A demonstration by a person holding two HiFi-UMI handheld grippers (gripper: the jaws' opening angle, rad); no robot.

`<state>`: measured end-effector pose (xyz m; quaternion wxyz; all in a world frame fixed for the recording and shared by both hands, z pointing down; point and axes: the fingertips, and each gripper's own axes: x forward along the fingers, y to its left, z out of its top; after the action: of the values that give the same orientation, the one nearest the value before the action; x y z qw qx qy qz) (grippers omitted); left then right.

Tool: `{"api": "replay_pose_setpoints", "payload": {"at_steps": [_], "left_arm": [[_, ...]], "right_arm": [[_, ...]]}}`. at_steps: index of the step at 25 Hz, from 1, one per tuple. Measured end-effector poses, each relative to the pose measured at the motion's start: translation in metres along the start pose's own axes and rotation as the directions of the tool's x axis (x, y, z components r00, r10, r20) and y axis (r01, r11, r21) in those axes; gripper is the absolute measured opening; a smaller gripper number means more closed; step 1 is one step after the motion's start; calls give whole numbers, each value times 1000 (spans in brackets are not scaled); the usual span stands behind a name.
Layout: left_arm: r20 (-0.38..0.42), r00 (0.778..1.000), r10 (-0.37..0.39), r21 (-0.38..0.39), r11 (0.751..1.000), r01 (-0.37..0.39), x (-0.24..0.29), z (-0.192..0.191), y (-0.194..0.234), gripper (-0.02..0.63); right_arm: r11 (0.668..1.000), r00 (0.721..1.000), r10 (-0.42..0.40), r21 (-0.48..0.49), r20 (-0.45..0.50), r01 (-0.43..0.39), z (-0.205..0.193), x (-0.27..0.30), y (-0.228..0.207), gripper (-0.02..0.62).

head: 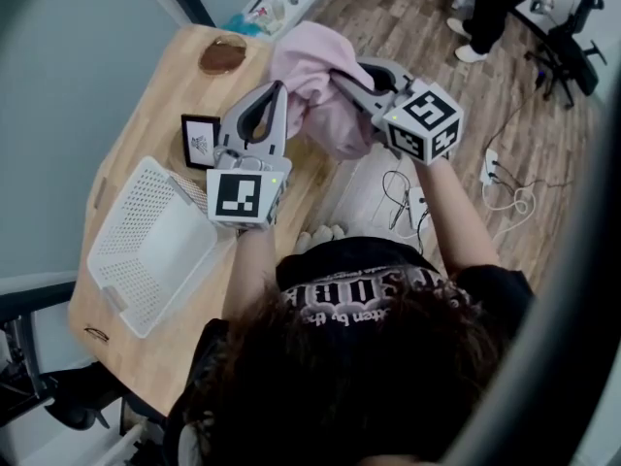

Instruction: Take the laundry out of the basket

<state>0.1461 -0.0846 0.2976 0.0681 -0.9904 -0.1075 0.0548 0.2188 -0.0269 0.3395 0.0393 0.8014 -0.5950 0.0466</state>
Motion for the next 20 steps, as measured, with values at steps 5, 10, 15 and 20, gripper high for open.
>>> {"api": "replay_pose_setpoints", "payload": {"at_steps": [5,10,15,20], "left_arm": [[-8,1000,-8,-3,1000,8,-2,-7,0,-3],[-15,1000,-3,-12,1000,3,-5,-12,1,-3],[-22,1000,1,-21,1000,-1,-6,-14,2,-3],[-21,1000,1,-22,1000,-1,-7,-14,2,-3]], "right_arm": [[1000,1000,-1,7,3,1,-6,1,4,92],[1000,1000,-8,21,2,8,-12,3,7,92],[999,1000,-19,28,-7,19,-17,5,6,92],[999,1000,-26,19,-12,26,-18,4,5,92]]}}
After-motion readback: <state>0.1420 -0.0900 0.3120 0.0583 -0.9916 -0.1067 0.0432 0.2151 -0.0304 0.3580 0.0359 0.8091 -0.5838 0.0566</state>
